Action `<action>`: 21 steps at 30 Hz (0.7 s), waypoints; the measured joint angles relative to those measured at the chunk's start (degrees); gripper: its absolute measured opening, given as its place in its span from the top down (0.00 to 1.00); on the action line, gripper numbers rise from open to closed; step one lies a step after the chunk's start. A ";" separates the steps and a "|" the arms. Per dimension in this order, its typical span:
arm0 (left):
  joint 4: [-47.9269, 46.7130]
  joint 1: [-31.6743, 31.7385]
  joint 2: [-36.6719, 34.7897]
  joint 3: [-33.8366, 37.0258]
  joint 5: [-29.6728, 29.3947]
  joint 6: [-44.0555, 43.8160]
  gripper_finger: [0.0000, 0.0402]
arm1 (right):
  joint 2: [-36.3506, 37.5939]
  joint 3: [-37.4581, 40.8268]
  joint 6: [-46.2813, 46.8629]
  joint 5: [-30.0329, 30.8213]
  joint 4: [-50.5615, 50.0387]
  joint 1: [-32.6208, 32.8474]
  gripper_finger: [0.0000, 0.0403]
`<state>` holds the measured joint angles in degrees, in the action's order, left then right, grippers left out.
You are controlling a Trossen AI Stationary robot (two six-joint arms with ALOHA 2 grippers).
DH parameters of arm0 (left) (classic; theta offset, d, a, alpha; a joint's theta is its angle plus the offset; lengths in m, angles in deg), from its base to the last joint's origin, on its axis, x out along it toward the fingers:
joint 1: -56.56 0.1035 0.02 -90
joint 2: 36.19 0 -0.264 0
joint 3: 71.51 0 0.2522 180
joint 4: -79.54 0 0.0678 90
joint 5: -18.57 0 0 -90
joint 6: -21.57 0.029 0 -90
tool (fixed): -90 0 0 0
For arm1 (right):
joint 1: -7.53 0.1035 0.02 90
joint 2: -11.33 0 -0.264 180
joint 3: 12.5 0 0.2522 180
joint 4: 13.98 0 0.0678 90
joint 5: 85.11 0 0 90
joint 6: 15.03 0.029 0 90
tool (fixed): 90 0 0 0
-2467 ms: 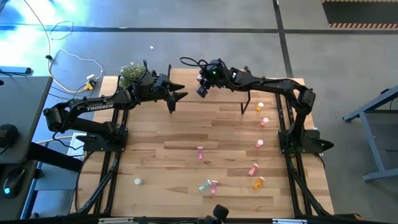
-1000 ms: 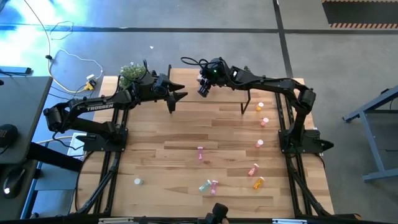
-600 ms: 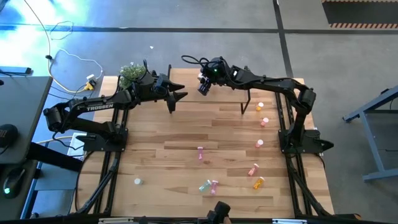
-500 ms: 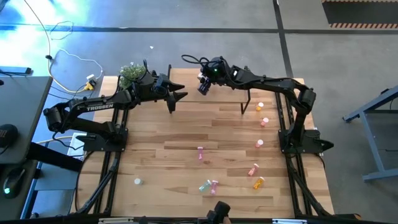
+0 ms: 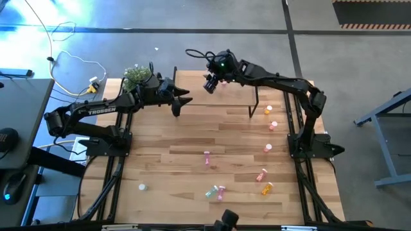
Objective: Pick and place medicine bottles onto shelf by color
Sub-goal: Put the middle pink pill bottle on the shelf
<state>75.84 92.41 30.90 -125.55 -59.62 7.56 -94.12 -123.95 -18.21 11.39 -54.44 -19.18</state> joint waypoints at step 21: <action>-20.53 -10.22 -12.84 0.00 -0.02 -3.84 0.46 | 0.00 -15.80 21.54 -7.84 -46.95 17.41 0.57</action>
<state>55.31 82.20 18.06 -125.55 -59.63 3.72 -94.12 -139.75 3.33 3.55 -101.38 -1.77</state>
